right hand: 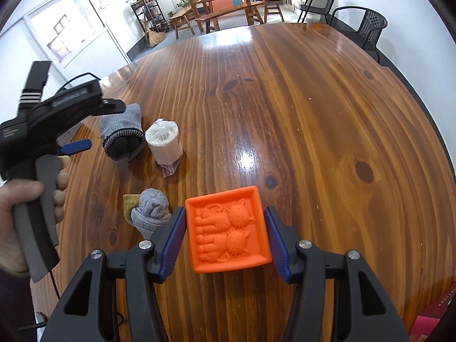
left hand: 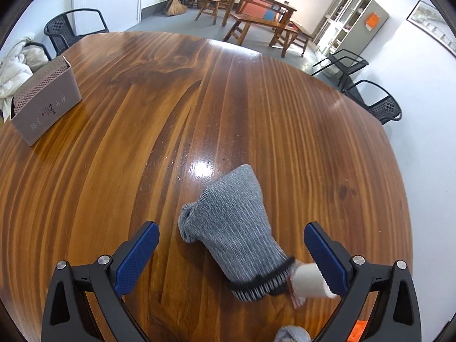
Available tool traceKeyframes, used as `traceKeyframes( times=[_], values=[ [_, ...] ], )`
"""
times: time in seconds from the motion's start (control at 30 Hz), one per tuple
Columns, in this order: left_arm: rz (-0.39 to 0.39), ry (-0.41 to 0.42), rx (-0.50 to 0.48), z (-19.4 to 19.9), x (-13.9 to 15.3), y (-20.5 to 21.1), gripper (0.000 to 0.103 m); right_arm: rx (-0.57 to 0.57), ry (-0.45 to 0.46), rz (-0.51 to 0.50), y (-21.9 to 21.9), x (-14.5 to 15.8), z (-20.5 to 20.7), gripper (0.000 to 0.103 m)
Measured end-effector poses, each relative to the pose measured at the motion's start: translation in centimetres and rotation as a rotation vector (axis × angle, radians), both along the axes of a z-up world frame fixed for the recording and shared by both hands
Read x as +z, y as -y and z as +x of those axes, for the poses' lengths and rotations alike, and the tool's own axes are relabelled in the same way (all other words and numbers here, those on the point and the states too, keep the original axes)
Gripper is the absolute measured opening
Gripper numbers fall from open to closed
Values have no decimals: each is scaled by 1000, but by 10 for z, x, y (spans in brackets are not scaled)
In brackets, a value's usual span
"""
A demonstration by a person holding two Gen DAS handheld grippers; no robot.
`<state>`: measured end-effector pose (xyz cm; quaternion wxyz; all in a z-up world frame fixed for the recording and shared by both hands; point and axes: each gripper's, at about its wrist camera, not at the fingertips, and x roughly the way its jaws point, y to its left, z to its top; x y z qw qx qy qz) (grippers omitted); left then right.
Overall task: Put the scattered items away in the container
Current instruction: 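Grasp the grey knit hat with the left tool while the right tool grasps the orange block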
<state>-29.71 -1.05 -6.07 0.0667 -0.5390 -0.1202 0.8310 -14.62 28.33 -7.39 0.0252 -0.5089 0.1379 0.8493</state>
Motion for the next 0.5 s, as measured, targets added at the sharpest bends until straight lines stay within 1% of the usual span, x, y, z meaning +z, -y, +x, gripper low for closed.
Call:
traceKeyframes(
  times=[0.13,0.2,0.23,0.27,0.33,0.4,0.5],
  values=[
    [-46,20,23,-5,-11,-5,103,-7,-6,-10,-6,-1,-1,59],
    [-72,15,27,-6,-14,-7,103,-10,-8,-10,-6,-2,-1,59],
    [-78,14,26,-6,-16,-7,100,-9,-8,-11,-4,-2,-2,59],
    [-79,15,23,-7,-17,-8,91,-9,-8,-11,-3,-2,-3,59],
    [-56,32,7,-8,-22,-8,86,-6,-12,-1,-2,-3,-7,59],
    [-60,13,-11,-7,-22,-10,77,-1,-16,6,1,-5,-7,59],
    [-76,-12,-39,-2,-18,-14,68,-8,-19,-5,0,-5,-7,59]
  ],
)
